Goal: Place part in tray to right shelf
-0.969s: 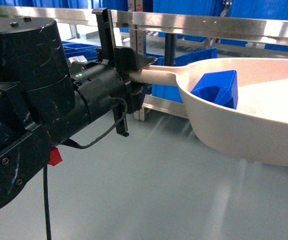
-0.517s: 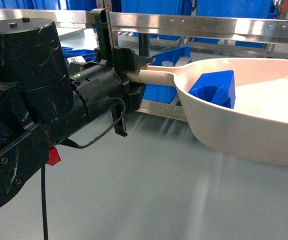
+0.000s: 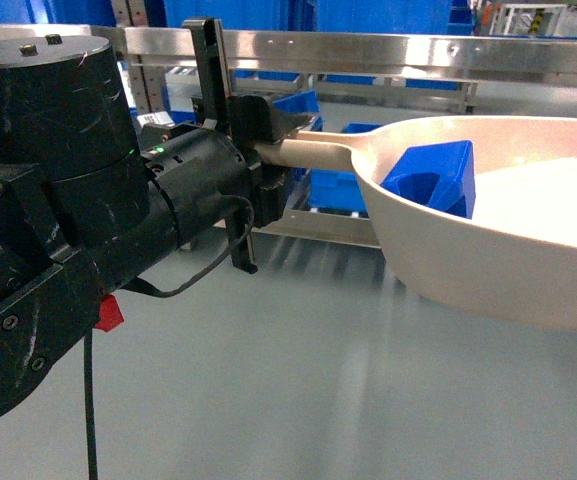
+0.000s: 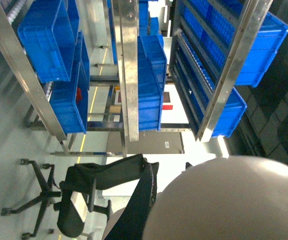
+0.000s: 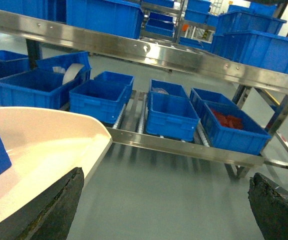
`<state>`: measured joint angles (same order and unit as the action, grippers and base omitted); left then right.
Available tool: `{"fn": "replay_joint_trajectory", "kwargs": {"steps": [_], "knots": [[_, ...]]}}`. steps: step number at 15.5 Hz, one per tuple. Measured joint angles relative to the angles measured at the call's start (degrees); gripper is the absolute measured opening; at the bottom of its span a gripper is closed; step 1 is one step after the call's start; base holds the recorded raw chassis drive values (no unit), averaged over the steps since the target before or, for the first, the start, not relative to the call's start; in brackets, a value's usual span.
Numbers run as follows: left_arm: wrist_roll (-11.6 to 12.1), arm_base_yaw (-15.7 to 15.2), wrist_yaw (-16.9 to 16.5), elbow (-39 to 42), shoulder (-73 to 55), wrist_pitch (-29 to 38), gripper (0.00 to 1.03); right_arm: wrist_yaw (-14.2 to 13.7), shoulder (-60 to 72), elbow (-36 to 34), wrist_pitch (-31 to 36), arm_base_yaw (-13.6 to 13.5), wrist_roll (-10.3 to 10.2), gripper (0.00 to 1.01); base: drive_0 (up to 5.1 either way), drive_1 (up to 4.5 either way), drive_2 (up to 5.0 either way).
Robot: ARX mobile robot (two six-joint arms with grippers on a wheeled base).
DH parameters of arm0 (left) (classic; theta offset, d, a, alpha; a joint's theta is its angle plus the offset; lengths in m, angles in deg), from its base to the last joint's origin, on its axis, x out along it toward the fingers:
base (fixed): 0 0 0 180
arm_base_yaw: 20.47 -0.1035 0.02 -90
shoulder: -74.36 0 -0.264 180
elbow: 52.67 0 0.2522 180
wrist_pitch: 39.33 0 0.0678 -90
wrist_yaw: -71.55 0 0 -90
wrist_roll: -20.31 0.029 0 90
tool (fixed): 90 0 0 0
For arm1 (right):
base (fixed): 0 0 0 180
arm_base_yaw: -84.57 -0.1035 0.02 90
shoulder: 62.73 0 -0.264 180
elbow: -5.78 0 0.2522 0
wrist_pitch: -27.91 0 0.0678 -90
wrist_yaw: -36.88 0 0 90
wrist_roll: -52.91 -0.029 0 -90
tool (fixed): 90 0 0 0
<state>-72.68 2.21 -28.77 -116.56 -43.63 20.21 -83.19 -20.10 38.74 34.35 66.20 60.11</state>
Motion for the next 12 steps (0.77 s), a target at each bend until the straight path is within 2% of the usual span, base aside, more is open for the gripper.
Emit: {"fn": "replay_joint_trajectory", "kwargs": {"steps": [12], "knots": [[0.00,-0.07,0.04,0.00,0.00,0.02,0.13,-0.02,0.00,0.00,0.00,0.00,0.00,0.98,-1.5,-1.46,-1.5]]}}
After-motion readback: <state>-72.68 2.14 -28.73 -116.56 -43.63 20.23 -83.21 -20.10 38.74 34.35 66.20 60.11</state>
